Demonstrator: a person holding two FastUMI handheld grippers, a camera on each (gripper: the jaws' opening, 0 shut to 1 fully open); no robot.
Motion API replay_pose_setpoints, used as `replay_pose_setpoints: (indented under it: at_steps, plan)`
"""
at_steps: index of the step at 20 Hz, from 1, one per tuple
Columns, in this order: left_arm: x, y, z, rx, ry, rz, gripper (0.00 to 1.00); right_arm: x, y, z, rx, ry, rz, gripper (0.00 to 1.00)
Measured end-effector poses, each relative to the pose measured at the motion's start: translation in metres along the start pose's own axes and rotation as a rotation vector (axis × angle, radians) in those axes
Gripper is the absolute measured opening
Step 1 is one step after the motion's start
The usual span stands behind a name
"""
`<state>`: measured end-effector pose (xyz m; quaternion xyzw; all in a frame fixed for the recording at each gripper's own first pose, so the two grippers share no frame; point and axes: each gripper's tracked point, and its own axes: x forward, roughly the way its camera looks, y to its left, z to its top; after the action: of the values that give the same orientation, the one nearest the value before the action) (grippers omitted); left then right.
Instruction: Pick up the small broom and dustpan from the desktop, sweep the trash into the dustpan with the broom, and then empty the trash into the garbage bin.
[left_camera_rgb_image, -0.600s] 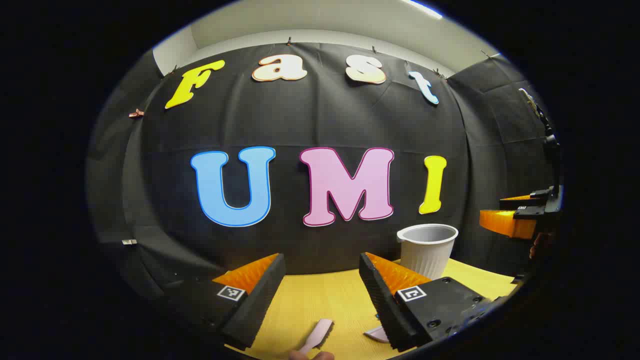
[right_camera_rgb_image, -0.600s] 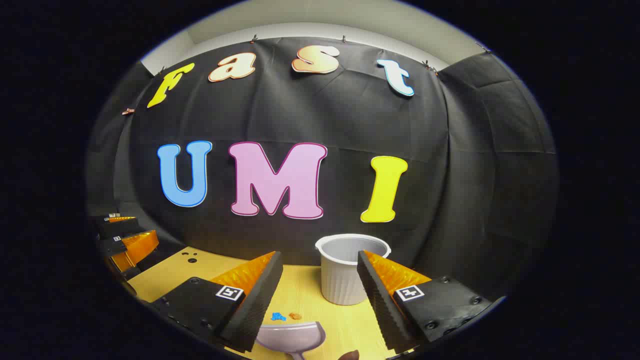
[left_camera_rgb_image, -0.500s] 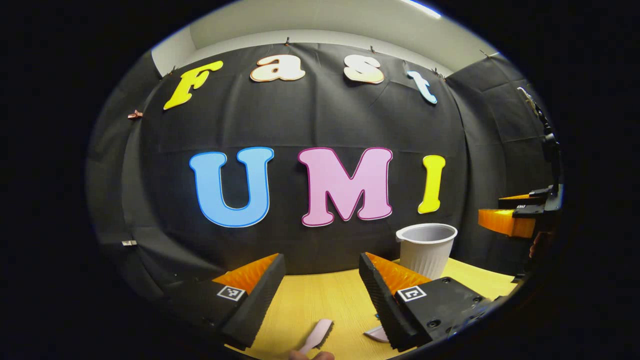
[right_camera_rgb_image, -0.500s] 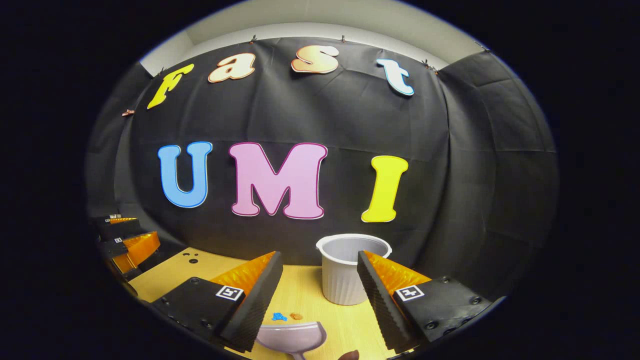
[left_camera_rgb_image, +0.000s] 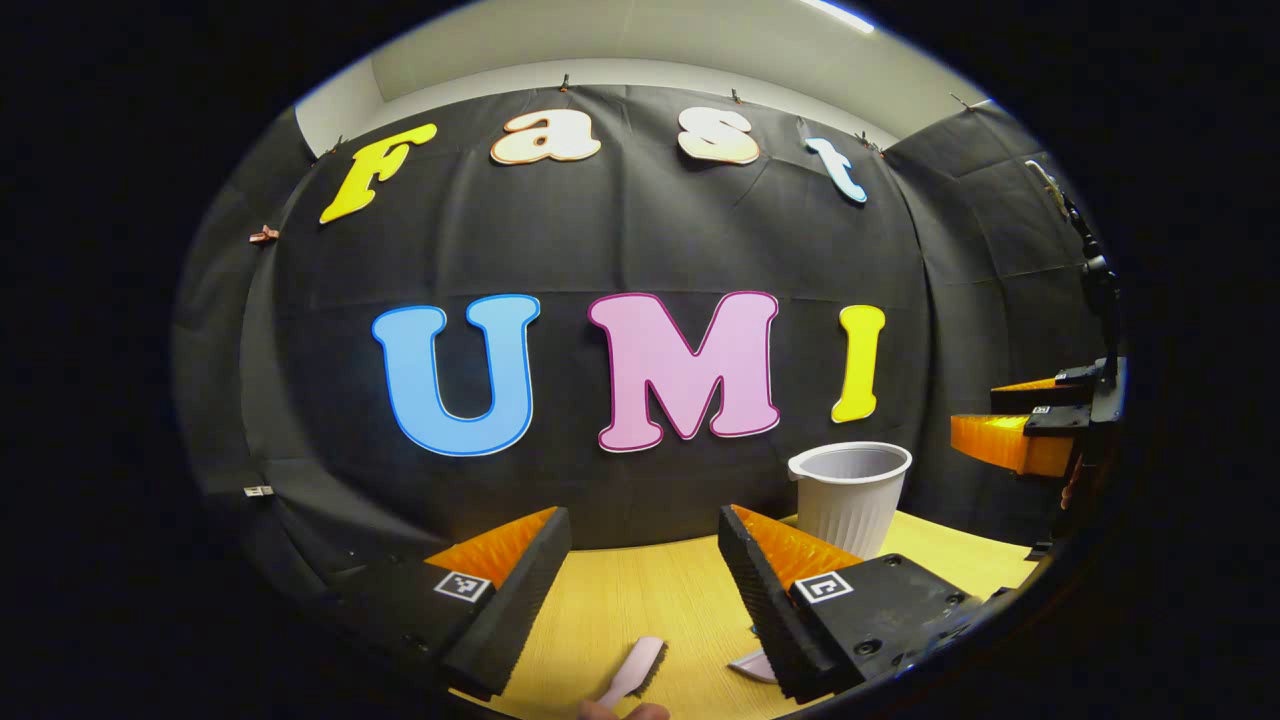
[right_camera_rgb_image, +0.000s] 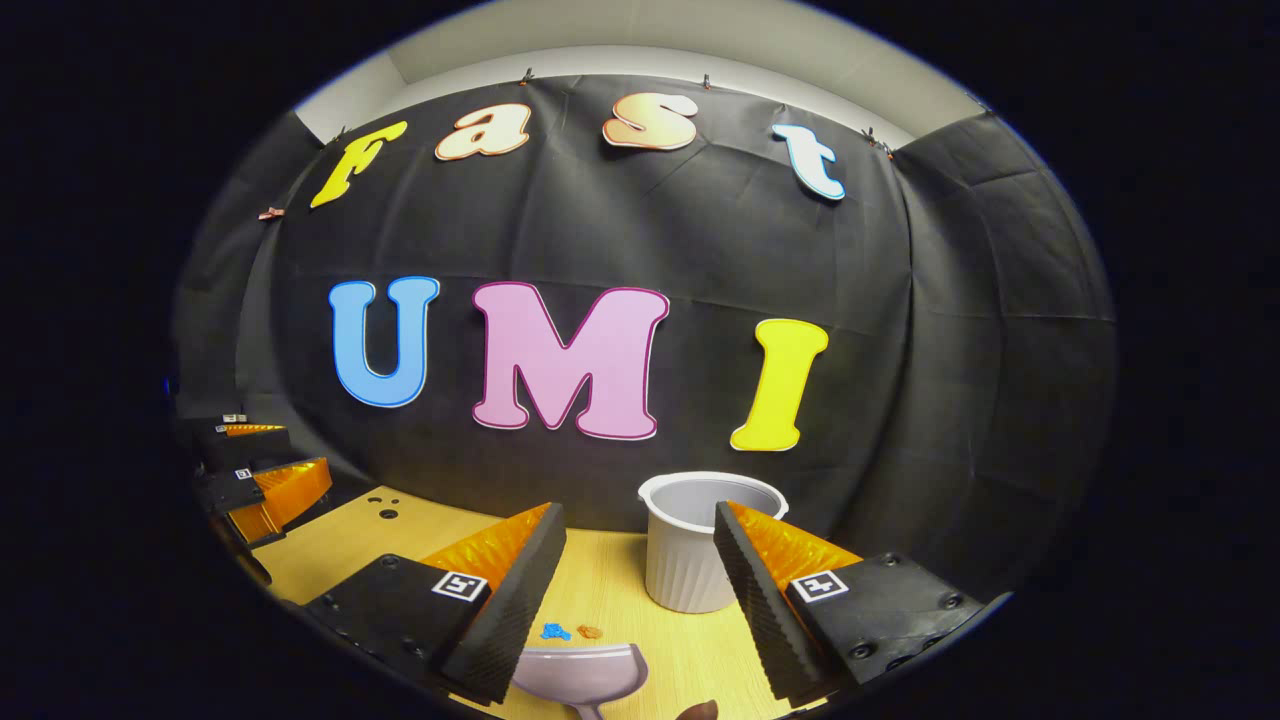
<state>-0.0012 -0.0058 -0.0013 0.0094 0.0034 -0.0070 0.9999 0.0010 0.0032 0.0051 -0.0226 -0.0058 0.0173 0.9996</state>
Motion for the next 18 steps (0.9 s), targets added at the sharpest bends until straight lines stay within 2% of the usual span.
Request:
replay_pose_setpoints:
  at_steps: [5,10,14,18]
  plan:
    - [0.0,0.001,-0.002,0.015,-0.001,-0.007,0.95,0.0,0.007,-0.003,-0.008,0.009,0.009,0.94]
    - [-0.004,0.004,-0.005,0.023,-0.003,-0.023,0.95,-0.014,0.014,-0.034,-0.022,0.101,0.052,0.94]
    - [-0.008,0.008,-0.017,0.022,0.01,-0.035,0.95,-0.032,0.027,-0.085,-0.053,0.263,0.126,0.94]
    - [-0.011,0.018,-0.033,0.024,0.039,-0.037,0.95,-0.051,0.036,-0.149,-0.047,0.45,0.161,0.91]
